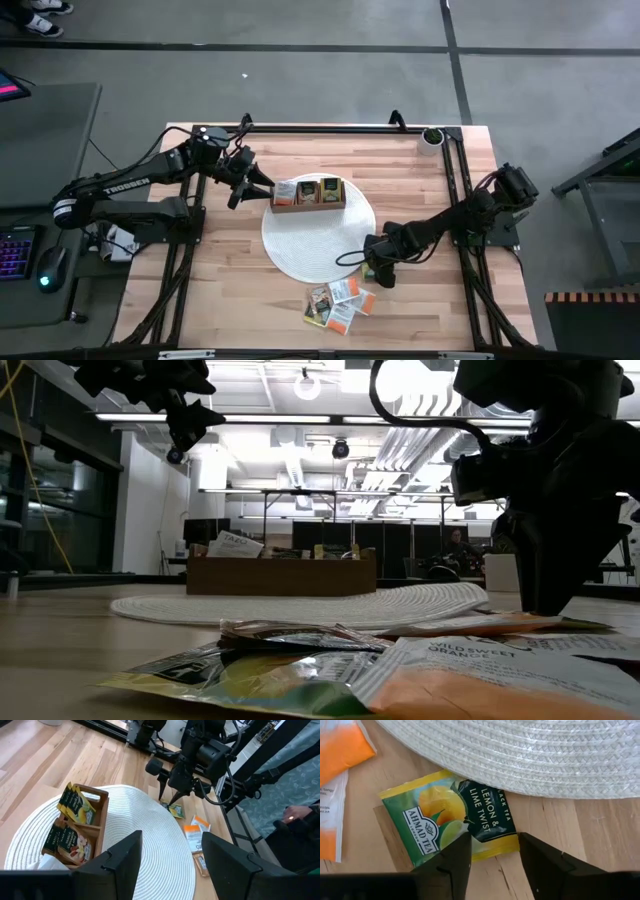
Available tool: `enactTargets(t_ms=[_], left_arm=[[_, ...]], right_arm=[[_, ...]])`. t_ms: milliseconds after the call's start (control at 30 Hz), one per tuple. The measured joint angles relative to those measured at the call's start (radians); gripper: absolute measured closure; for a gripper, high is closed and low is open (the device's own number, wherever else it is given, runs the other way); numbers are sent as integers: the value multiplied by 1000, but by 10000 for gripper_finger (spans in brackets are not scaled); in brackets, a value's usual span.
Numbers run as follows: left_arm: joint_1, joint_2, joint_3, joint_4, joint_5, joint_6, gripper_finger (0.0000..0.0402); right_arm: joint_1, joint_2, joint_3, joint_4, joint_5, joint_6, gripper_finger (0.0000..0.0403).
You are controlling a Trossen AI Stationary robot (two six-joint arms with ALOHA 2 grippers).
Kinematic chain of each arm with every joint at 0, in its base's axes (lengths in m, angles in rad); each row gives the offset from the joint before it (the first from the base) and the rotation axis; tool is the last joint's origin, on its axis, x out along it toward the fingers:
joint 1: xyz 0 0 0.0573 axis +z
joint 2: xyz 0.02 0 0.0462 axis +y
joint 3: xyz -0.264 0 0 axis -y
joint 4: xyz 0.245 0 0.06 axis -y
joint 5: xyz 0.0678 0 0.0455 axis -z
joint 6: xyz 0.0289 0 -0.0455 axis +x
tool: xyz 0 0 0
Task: Pick & Place Tea
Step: Put the yellow tea bag into the right section of the wooden organizer
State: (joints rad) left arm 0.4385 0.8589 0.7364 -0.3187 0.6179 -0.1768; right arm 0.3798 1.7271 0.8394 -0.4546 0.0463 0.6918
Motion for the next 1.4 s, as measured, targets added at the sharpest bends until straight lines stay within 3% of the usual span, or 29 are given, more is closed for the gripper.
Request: enactTargets(t_ms=[367, 633, 933, 1400], left_arm=[[0, 0, 0, 0, -7, 0, 197], [0, 0, 0, -13, -8, 0, 197], [0, 0, 0, -43, -8, 0, 197], [0, 0, 0, -43, -7, 0, 197]], right_arm=[[-1, 3, -1, 21, -4, 25, 314], [-1, 4, -1, 23, -14, 68, 396], [22, -11, 8, -22, 38, 121, 401], [144, -58, 115, -300, 81, 184, 403]])
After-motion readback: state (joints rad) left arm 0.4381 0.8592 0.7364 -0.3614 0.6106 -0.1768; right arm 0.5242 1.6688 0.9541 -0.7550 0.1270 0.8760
